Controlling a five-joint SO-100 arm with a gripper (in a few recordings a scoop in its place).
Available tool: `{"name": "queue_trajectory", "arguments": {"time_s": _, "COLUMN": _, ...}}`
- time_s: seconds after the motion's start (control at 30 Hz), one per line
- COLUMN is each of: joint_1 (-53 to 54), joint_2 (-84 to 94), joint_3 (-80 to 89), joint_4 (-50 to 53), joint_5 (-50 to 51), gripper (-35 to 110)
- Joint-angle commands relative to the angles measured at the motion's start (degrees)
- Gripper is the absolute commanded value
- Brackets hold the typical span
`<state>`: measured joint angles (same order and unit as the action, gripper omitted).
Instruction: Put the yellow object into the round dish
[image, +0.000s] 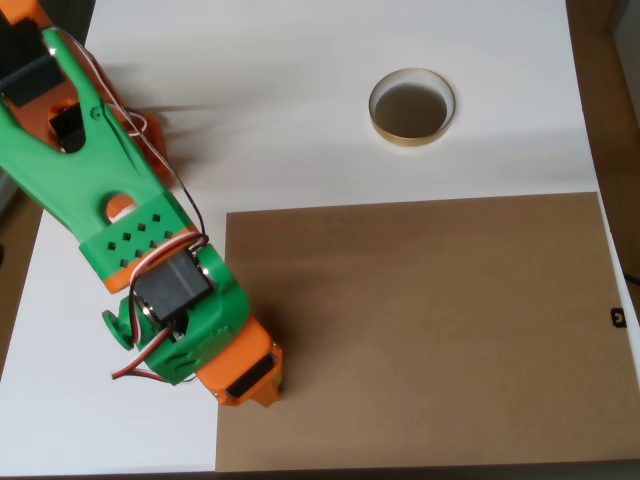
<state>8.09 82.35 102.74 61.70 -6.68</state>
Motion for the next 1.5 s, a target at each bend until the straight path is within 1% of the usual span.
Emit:
{"name": "queue_trajectory", "arguments": {"time_s": 0.0, "joint_1": 0.9, "joint_2": 1.7, "joint_3": -3.4, "joint_4": 0.6, "joint_5": -0.5, "gripper": 0}}
{"name": "queue_trajectory", "arguments": {"time_s": 0.17, "joint_1": 0.5, "joint_2": 8.4, "joint_3": -0.6, "joint_4": 0.7, "joint_5": -0.2, "gripper": 0}}
{"name": "queue_trajectory", "arguments": {"time_s": 0.4, "joint_1": -2.6, "joint_2": 31.6, "joint_3": 7.9, "joint_4": 1.1, "joint_5": 0.9, "gripper": 0}}
{"name": "queue_trajectory", "arguments": {"time_s": 0.67, "joint_1": -5.6, "joint_2": 52.5, "joint_3": 15.0, "joint_4": 2.9, "joint_5": 1.8, "gripper": 0}}
{"name": "queue_trajectory", "arguments": {"time_s": 1.03, "joint_1": -6.8, "joint_2": 72.2, "joint_3": 27.8, "joint_4": 3.5, "joint_5": 1.2, "gripper": 0}}
{"name": "queue_trajectory", "arguments": {"time_s": 1.23, "joint_1": -7.4, "joint_2": 75.0, "joint_3": 28.3, "joint_4": 4.6, "joint_5": -0.4, "gripper": 0}}
{"name": "queue_trajectory", "arguments": {"time_s": 1.47, "joint_1": -15.1, "joint_2": 68.0, "joint_3": 23.1, "joint_4": 5.3, "joint_5": 0.6, "gripper": 0}}
